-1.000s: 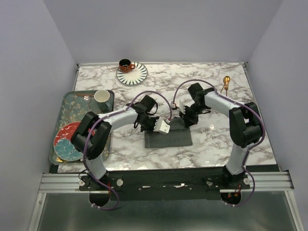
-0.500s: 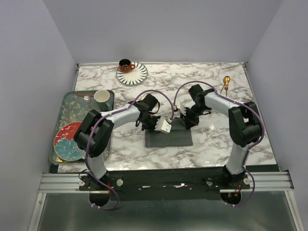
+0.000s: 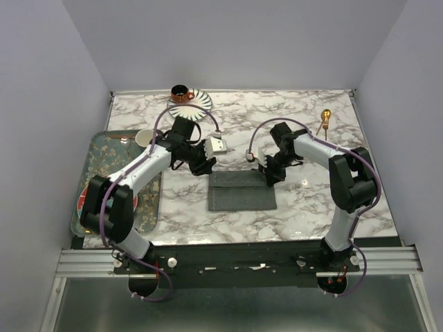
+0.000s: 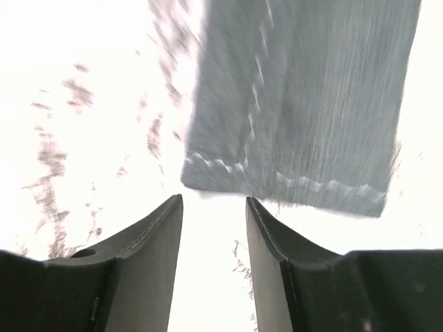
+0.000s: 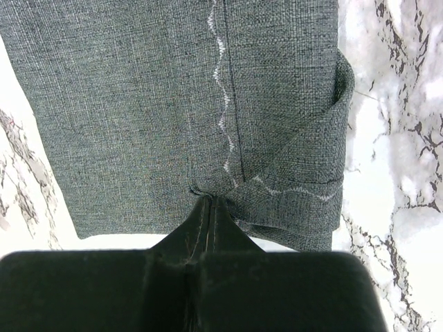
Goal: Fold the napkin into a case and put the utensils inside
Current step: Fold the lower triangle-folded napkin at the center of the board, then smooth out the 2/3-rectangle-folded napkin at the center of the board.
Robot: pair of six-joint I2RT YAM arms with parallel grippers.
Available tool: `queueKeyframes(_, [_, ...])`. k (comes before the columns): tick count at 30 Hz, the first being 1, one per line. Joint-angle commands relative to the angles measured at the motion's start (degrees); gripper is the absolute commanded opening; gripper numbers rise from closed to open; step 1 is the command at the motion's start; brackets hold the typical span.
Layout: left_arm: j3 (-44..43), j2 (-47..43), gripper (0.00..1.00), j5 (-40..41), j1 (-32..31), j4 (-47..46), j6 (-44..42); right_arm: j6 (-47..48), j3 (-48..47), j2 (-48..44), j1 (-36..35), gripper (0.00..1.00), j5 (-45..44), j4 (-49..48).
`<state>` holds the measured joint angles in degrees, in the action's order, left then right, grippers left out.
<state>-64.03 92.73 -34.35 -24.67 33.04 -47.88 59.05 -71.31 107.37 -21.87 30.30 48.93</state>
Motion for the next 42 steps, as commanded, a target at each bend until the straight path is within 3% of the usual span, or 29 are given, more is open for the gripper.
queueKeyframes(1, [-0.65,-5.2,0.52,-8.45,0.41,-10.95,25.16,2.12,2.66,0.47,-1.16,0.01,-2.97,-1.55])
queueKeyframes(5, [-4.16,2.96,0.45,-9.07,0.84,-15.98,55.6,2.65,3.1,0.21,-1.16,0.01,-3.15,-1.73])
queueKeyframes(9, [-4.71,11.76,0.44,-11.96,1.37,-22.72,77.59,2.74,3.45,-0.23,-1.25,0.0,-3.5,-2.26])
queueKeyframes(10, [-1.57,11.95,0.43,-12.41,1.37,-30.5,80.72,2.74,3.63,-0.15,-1.33,0.01,-3.59,-2.34])
queueKeyframes(12, [0.04,13.6,0.43,-13.37,0.94,-36.35,88.7,2.83,3.63,-0.41,-1.34,0.01,-3.59,-2.26])
queueKeyframes(16, [1.7,17.22,0.42,-15.48,0.58,-46.97,95.67,2.74,3.63,-0.67,-1.34,0.01,-3.59,-2.43])
queueKeyframes(25, [3.9,23.99,0.38,-16.01,0.5,-48.33,94.82,3.01,3.55,-0.5,-1.34,0.0,-3.41,-2.43])
queueKeyframes(31, [8.74,26.19,0.37,-15.4,1.46,-44.73,87.0,2.65,3.37,-0.32,-1.42,0.01,-3.59,-2.43])
queueKeyframes(38, [4.01,19.52,0.47,-16.8,3.04,-41.83,83.04,2.3,3.19,-0.5,-1.34,0.01,-3.5,-2.08])
queueKeyframes(42, [2.86,15.47,0.48,-20.13,2.26,-42.0,85.92,2.48,3.11,-0.76,-1.34,0.01,-3.23,-1.73])
